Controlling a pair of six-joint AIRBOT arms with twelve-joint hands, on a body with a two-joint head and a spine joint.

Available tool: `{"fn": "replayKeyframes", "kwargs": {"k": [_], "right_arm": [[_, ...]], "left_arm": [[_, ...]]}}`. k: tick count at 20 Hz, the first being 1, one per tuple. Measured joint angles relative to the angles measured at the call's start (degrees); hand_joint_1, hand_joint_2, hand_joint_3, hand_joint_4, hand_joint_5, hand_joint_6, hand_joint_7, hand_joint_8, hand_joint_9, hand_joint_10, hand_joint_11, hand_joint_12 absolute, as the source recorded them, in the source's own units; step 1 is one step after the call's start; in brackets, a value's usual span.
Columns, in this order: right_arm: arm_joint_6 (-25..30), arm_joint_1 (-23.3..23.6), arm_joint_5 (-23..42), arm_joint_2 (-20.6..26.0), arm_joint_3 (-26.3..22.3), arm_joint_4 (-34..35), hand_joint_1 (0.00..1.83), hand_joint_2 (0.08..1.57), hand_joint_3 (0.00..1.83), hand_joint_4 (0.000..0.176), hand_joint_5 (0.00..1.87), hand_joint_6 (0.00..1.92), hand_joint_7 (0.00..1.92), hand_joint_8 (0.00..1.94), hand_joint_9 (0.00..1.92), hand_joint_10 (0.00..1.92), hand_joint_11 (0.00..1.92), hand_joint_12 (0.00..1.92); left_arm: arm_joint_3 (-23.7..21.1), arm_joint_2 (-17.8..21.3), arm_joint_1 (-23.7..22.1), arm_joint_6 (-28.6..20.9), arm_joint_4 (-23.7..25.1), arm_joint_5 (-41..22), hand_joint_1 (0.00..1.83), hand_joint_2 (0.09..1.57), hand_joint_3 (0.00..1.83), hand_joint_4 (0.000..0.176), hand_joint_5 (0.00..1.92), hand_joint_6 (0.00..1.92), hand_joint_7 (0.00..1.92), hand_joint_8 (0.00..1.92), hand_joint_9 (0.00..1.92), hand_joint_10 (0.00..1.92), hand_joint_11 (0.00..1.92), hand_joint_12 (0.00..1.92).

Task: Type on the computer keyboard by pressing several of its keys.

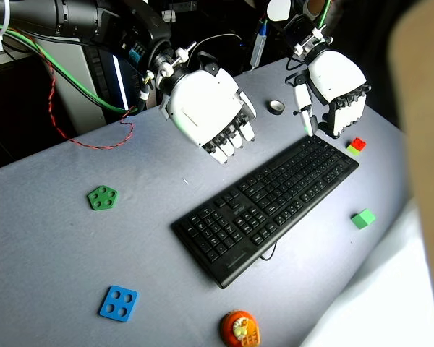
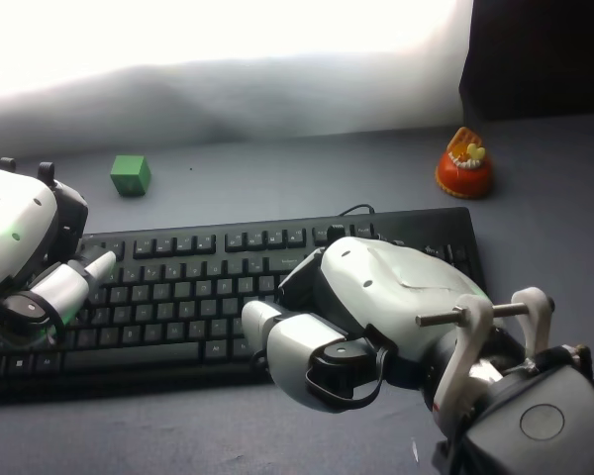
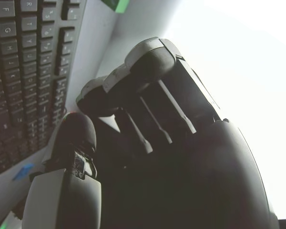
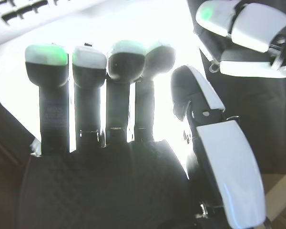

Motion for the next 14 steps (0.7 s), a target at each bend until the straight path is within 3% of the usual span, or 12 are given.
{"fn": "replayKeyframes", "kwargs": {"k": [1,2,3,9,14], "right_arm": [[-0.9,0.0,0.15,0.02,0.0,-0.37,0.0,1.18,0.22,0.0,0.34,0.65,0.53,0.41,0.42,0.87,0.08,1.67],[-1.4,-0.02,0.2,0.02,0.09,-0.28,0.0,1.27,0.05,0.0,0.36,0.62,0.6,0.25,0.41,0.9,0.06,1.71],[-1.46,-0.02,0.13,-0.15,0.39,-0.2,0.0,1.29,0.01,0.0,0.36,0.62,0.63,0.17,0.4,0.91,0.05,1.71],[-2.12,-0.33,-0.26,-1.77,2.93,-0.74,0.0,1.29,0.0,0.0,0.34,0.62,0.64,0.13,0.39,0.92,0.05,1.71],[0.28,-0.5,-2.32,-7.06,9.6,-0.85,0.0,1.28,0.0,0.0,0.34,0.63,0.66,0.13,0.4,0.91,0.03,1.7]], "left_arm": [[0.0,-0.02,0.0,0.11,-0.13,-0.02,0.32,1.23,0.26,0.0,0.4,0.27,0.49,0.17,0.38,0.43,0.01,1.36],[0.11,-0.04,0.0,0.48,-0.35,-0.17,0.29,1.34,0.05,0.0,0.46,0.12,0.55,0.03,0.43,0.32,0.0,1.38],[0.63,-0.13,0.0,0.57,-0.31,-0.48,0.31,1.35,0.01,0.0,0.48,0.06,0.55,0.01,0.45,0.25,0.0,1.35],[0.52,-0.66,-1.73,2.67,-0.15,0.0,0.35,1.34,0.0,0.0,0.51,0.04,0.57,0.01,0.48,0.22,0.0,1.37],[-0.98,-0.07,-2.43,3.45,-0.15,-0.48,0.29,1.36,0.01,0.0,0.49,0.02,0.55,0.0,0.47,0.2,0.0,1.34]]}}
